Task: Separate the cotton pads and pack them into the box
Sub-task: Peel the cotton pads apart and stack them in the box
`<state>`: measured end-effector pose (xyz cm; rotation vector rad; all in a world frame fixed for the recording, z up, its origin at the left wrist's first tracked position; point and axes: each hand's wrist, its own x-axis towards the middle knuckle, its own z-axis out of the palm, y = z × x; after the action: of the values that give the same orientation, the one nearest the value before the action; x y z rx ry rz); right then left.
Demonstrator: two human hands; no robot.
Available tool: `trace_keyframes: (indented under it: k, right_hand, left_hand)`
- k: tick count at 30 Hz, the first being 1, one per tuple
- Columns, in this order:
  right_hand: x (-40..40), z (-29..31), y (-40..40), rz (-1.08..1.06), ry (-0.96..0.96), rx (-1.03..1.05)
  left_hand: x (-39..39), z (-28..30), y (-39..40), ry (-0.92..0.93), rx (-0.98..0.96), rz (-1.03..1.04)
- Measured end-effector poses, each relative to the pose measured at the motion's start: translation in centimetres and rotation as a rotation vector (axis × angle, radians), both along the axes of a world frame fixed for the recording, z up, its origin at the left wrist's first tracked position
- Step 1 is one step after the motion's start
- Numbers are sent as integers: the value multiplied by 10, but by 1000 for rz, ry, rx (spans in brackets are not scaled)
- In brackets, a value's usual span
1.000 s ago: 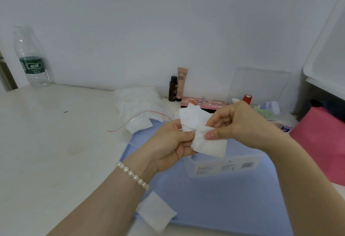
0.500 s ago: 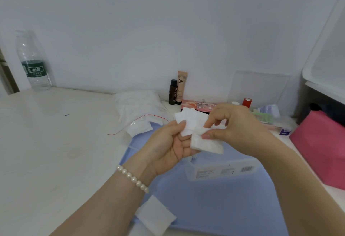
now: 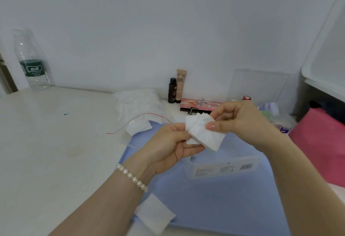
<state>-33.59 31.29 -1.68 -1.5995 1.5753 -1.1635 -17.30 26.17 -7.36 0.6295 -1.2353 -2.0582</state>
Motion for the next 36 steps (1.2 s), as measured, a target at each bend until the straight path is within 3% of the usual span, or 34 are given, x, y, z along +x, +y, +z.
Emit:
trace_keyframes:
  k: [9, 17, 25, 28, 33, 36]
  right_hand:
    - [2, -4, -5, -20, 16, -57]
    - [6, -12, -8, -33, 384, -101]
    - [14, -17, -11, 24, 388, -226]
    - [14, -12, -8, 36, 264, -269]
    - [10, 3, -2, 83, -409, -188]
    - [14, -3, -3, 94, -507, -57]
  left_hand:
    - [1, 2, 0, 58, 117, -29]
    - [3, 2, -2, 61, 155, 0]
    - [4, 0, -5, 19, 167, 25]
    - [2, 0, -5, 42, 151, 86]
    - [-1, -1, -8, 80, 115, 196]
    - [-1, 0, -5, 88, 104, 174]
